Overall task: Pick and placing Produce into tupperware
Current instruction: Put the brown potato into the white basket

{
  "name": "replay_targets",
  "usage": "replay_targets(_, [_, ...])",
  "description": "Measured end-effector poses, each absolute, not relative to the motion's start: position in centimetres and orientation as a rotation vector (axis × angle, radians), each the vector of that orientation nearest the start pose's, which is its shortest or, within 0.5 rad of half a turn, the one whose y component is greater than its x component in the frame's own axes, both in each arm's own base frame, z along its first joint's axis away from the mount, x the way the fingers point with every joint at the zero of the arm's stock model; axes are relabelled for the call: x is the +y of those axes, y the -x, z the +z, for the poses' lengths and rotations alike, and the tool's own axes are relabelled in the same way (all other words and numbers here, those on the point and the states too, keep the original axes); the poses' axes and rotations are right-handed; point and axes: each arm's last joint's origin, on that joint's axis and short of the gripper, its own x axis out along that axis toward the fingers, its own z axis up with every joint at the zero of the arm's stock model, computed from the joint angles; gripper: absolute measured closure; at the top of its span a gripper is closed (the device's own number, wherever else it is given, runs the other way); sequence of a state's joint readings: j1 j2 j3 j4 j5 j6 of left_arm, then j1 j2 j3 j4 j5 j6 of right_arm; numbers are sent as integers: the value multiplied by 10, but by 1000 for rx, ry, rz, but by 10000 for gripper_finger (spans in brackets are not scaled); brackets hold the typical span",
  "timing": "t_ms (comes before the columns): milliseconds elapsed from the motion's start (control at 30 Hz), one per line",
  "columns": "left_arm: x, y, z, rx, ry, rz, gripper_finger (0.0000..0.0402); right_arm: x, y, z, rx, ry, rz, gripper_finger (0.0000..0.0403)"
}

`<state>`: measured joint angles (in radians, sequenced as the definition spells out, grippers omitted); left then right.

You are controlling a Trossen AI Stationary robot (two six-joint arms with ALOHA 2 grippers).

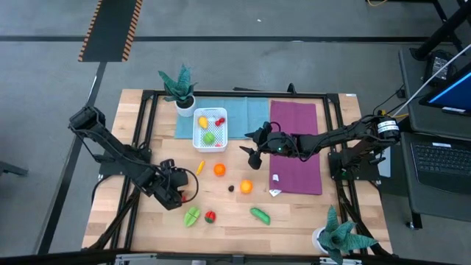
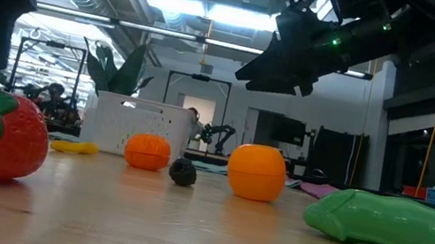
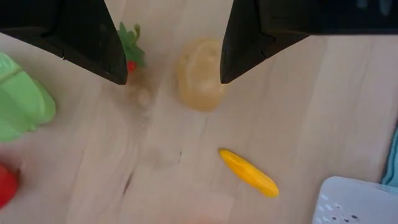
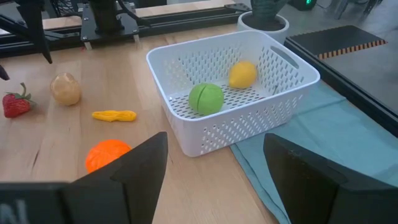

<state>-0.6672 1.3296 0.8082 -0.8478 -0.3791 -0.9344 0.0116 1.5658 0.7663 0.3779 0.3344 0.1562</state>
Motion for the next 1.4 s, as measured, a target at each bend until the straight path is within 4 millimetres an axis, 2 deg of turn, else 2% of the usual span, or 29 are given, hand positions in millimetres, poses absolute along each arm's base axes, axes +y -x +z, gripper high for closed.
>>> replay_targets(333, [-119,-185,193,1161,142,368,154,-6,-319,195,392,-80,-350,136])
replay_targets(633, [-114,-191,163,1309,124,421,154,-6,-319,194,400,-78,-349,136])
replay_targets(1000, [-112,-197,140,1409,87,462,154,-6,-319,194,399,-78,-349,136])
replay_targets(1400, [-111,-203,136,1418,29,397,154,-6,-319,194,400,-78,-349,136])
